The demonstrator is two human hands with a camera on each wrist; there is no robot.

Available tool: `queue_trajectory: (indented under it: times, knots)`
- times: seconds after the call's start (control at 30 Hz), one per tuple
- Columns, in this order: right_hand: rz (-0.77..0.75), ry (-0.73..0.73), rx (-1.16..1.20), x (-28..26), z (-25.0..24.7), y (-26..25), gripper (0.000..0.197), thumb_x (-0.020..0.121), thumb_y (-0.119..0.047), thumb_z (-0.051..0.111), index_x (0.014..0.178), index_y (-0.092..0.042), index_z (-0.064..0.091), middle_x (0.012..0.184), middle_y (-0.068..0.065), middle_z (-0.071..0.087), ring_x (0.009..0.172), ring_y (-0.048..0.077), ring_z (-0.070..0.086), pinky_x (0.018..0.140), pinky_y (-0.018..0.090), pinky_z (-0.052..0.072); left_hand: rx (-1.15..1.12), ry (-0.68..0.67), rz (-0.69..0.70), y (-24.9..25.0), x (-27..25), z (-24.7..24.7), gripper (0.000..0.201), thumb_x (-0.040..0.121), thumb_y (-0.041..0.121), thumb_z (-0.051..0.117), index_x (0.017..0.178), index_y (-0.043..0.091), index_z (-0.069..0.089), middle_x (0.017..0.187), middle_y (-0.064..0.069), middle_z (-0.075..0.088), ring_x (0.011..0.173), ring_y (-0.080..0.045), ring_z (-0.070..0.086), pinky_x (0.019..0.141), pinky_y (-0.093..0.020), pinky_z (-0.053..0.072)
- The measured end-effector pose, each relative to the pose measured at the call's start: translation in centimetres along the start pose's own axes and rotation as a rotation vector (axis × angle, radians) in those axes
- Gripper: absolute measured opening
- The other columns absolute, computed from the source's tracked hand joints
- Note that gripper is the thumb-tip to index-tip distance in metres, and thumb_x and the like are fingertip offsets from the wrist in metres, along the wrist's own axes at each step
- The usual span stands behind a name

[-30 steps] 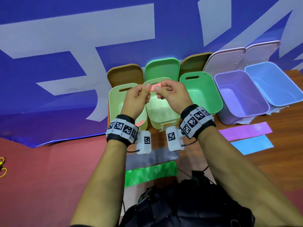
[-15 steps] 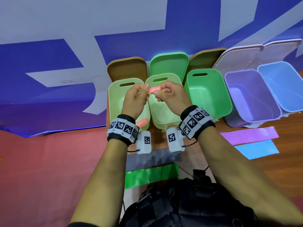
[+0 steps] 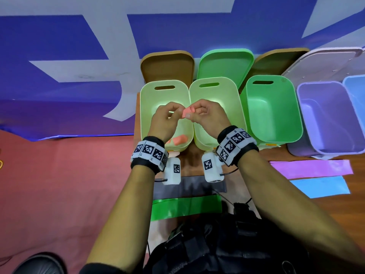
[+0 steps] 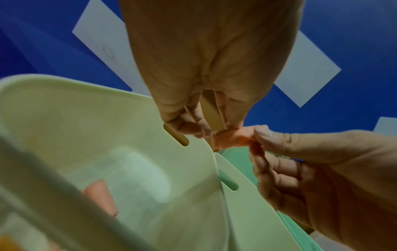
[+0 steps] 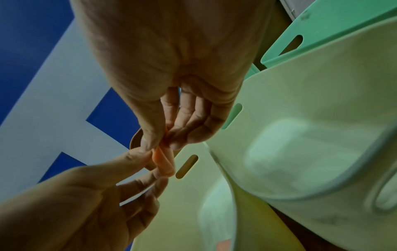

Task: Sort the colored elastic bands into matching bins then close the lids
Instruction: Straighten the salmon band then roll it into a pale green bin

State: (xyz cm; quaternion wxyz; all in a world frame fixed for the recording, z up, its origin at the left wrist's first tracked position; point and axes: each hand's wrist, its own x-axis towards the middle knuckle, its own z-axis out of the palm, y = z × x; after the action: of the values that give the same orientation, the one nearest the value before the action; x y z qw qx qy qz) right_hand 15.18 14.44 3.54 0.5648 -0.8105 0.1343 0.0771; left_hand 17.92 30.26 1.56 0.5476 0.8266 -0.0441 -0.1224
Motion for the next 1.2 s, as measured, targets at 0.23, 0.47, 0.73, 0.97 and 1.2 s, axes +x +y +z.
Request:
queue_trajectory:
  times: [0.23, 0.47, 0.73, 0.97, 1.2]
  knots:
    - [0.049, -0.041, -0.046, 0.4, 1.7, 1.3, 0.016, 0.077, -0.026, 0.084, 0.086, -0.024, 0.071, 0.081, 0.001, 0.072, 0.079, 0.011, 0.069, 0.076, 0.019, 0.051, -0.051, -0.022, -0.151, -1.8, 0.0, -0.5, 0.017, 0.09, 0.008, 0.06, 0.092, 0.019, 0.072, 0.085, 0.002, 0.069, 0.075, -0.015, 0.065, 0.074, -0.031, 0.056]
    - [0.08, -0.101, -0.132, 0.6, 2.7, 2.6, 0.026, 0.073, -0.015, 0.082, 0.095, -0.019, 0.069, 0.079, -0.003, 0.071, 0.074, 0.01, 0.066, 0.076, 0.024, 0.054, -0.074, -0.025, -0.281, -3.3, -0.6, 0.1, 0.023, 0.076, 0.003, 0.076, 0.093, 0.017, 0.071, 0.096, -0.002, 0.073, 0.077, -0.01, 0.064, 0.073, -0.023, 0.049]
    - [0.095, -0.122, -0.156, 0.6, 2.5, 3.0, 0.029, 0.075, -0.01, 0.077, 0.101, -0.022, 0.069, 0.082, -0.011, 0.067, 0.071, 0.003, 0.061, 0.068, 0.008, 0.044, -0.087, -0.014, -0.311, -3.8, -0.8, 0.4, 0.025, 0.076, 0.002, 0.075, 0.091, 0.021, 0.07, 0.097, 0.0, 0.072, 0.066, -0.007, 0.061, 0.068, -0.028, 0.049]
    - [0.106, -0.107, -0.141, 0.4, 2.3, 3.1, 0.027, 0.079, -0.017, 0.077, 0.105, -0.023, 0.069, 0.093, -0.008, 0.067, 0.084, 0.008, 0.064, 0.073, 0.013, 0.045, -0.088, -0.008, -0.328, -3.6, -1.0, 0.5, 0.023, 0.078, 0.006, 0.076, 0.095, 0.019, 0.069, 0.097, 0.005, 0.069, 0.065, -0.001, 0.06, 0.065, -0.022, 0.045]
    - [0.095, -0.106, -0.184, -0.4, 2.4, 3.0, 0.024, 0.078, -0.01, 0.072, 0.098, -0.024, 0.07, 0.089, -0.007, 0.066, 0.079, 0.003, 0.061, 0.072, 0.01, 0.043, -0.087, -0.023, -0.307, -3.0, -1.9, 0.3, 0.025, 0.077, 0.002, 0.068, 0.086, 0.025, 0.068, 0.091, 0.005, 0.069, 0.077, -0.014, 0.065, 0.067, -0.027, 0.052]
